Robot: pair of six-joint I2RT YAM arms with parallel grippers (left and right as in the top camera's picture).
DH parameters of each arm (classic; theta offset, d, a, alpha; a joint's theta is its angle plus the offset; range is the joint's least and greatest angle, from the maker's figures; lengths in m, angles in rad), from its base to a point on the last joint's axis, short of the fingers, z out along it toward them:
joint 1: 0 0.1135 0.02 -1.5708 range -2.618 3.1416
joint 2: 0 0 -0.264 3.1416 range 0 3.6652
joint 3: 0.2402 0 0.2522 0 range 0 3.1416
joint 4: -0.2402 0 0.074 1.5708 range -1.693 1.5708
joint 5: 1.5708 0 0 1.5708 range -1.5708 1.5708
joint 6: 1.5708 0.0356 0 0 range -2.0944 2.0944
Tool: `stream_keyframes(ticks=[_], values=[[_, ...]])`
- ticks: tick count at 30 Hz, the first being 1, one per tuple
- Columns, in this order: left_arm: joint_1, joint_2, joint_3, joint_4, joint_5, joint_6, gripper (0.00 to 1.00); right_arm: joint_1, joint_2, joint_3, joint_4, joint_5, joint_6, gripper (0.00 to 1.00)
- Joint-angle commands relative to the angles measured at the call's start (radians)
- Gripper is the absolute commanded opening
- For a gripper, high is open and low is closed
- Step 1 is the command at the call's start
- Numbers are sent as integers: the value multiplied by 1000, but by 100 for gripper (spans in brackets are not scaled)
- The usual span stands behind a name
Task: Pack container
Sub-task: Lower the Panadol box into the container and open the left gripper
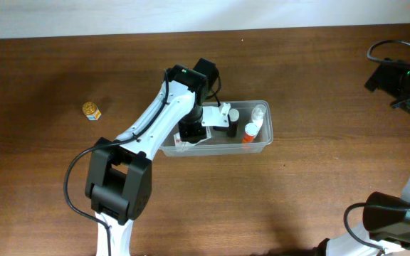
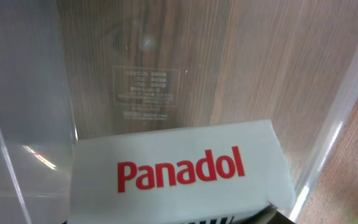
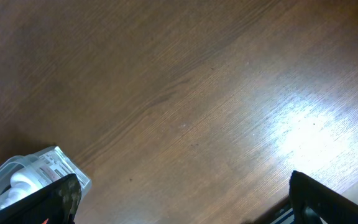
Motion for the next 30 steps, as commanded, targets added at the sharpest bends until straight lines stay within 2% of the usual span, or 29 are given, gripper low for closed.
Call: stream_keyframes(ticks=[1,13,15,17,24,27,30], values=[[0,-4,-9,7,26,21,48,-5,-21,15,-3,12,1,98],[0,-4,-9,12,34,26,48,-5,-21,15,-3,12,1,98],[0,-4,-9,10,34,48,41,-5,-21,15,-3,12,1,98],[0,-4,-9,9,34,59,41,-5,-21,15,-3,12,1,98],[0,-4,-9,9,45,59,43,-5,-21,15,-3,12,1,98],[0,-4,-9,10,59,59,49,-5,-21,15,-3,12,1,98],[0,-3,-10,13,59,59,50,-5,-21,15,-3,12,1,98]])
